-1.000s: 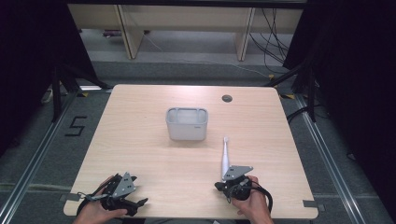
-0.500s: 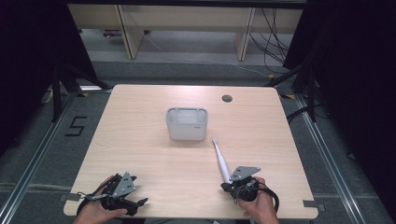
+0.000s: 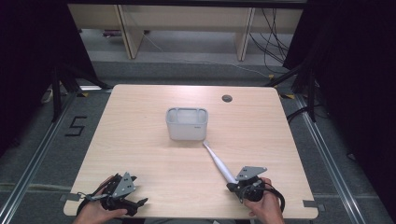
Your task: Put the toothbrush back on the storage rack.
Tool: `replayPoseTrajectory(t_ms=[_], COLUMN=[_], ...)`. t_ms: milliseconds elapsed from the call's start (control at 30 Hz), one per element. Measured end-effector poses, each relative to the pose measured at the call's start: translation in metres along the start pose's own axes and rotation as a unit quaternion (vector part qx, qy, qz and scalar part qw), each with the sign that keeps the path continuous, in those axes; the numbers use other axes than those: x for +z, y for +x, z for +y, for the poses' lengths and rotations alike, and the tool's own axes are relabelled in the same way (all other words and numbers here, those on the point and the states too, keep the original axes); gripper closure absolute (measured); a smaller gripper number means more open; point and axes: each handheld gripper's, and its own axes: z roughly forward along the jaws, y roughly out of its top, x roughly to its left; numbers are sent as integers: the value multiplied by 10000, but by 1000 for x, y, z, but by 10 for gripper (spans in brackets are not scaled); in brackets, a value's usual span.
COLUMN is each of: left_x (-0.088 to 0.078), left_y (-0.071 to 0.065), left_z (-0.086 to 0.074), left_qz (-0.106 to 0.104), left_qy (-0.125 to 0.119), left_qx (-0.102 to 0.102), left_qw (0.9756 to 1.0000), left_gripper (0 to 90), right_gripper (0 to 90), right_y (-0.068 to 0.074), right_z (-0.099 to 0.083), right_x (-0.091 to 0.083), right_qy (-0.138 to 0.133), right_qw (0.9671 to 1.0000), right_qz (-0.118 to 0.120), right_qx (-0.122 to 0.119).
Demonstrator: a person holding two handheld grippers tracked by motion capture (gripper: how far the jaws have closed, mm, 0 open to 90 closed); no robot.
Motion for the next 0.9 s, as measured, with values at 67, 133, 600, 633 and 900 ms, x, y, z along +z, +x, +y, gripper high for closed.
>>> replayPoseTrajectory(t_ms=[67,133,600,633,900], left_x=[0,0,0,0,0], left_y=[-1,0,-1,-1,0], left_z=[0,0,0,0,0], left_qz=[-30,-23,-5,-20,-9], left_qy=[6,19,4,3,38], left_qx=[12,10,-1,-2,9], left_qw=[10000,10000,10000,10000,10000], left_gripper=[162,162,162,161,162], right_gripper=[897,897,897,897,897], right_y=[-2,-3,-12,-13,-18], right_z=[-1,-3,-9,-10,-11], right_x=[-2,-3,-11,-10,-10], right_qy=[47,8,144,101,153], right_qw=[10000,10000,9997,9996,9994], right_qz=[1,-18,-156,-210,-257], right_qx=[4,18,143,174,185])
